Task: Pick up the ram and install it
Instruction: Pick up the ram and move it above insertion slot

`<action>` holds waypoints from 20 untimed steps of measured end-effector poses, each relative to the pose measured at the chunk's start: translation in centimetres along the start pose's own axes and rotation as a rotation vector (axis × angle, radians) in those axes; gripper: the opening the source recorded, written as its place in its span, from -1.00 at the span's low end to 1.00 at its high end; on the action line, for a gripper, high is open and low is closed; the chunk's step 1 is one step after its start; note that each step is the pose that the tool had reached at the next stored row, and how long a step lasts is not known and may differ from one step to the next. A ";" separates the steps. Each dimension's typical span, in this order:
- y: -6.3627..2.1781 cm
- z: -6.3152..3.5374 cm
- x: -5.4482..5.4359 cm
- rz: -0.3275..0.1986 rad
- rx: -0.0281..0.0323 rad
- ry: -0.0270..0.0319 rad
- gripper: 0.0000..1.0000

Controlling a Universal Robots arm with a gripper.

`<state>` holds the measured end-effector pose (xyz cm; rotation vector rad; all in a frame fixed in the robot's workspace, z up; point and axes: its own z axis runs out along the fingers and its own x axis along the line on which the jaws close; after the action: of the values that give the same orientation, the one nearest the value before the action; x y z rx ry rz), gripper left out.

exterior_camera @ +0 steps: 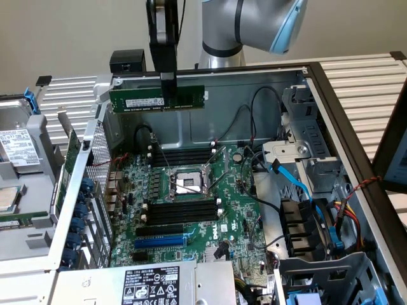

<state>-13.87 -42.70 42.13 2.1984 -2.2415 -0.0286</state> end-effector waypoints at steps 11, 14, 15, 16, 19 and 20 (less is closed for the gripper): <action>-0.70 0.93 -1.3 0.000 -0.0045 -0.0053 -0.75; -0.72 1.05 -1.3 0.000 -0.0065 -0.0080 -0.75; -0.78 1.17 -1.3 -0.001 -0.0077 -0.0089 -0.75; -0.82 1.31 -1.3 0.000 -0.0088 -0.0100 -0.75; -1.02 1.78 -1.4 0.000 -0.0112 -0.0127 -0.75; -1.17 1.93 -1.5 0.000 -0.0121 -0.0131 -0.75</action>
<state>-12.70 -41.17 40.20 2.1992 -2.2415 -0.0565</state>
